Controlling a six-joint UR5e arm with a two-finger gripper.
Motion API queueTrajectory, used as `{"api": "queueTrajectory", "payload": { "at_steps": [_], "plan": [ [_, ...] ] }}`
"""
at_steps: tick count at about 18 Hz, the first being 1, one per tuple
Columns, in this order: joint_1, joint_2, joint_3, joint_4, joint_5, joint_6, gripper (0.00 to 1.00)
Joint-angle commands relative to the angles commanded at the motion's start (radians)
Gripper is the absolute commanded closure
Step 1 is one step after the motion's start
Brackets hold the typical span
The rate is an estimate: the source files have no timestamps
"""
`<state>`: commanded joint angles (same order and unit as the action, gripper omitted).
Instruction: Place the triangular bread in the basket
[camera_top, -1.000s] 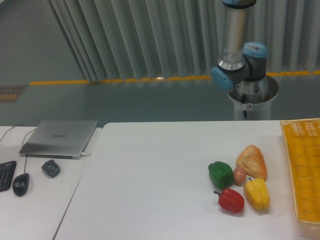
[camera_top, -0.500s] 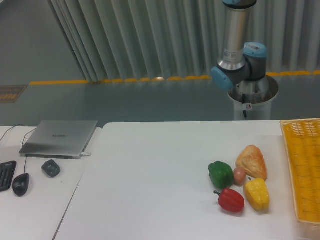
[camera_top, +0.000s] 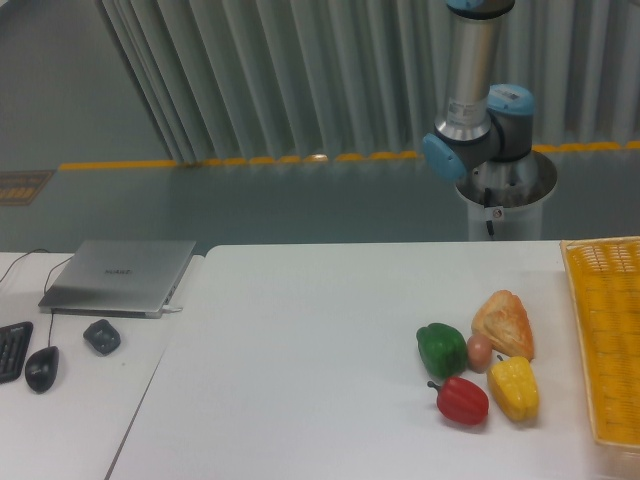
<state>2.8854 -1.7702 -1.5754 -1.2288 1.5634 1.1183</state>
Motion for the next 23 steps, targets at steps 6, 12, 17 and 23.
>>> {"api": "queueTrajectory", "payload": {
  "at_steps": [6, 12, 17, 23],
  "plan": [
    [-0.047, 0.017, 0.0, 0.015, -0.06, -0.086, 0.0],
    [-0.129, 0.058, -0.008, 0.0, -0.049, -0.138, 0.0],
    [-0.238, 0.095, -0.017, -0.154, -0.046, -0.141, 0.0],
    [-0.388, 0.087, -0.029, -0.239, -0.046, -0.143, 0.0]
  ]
}}
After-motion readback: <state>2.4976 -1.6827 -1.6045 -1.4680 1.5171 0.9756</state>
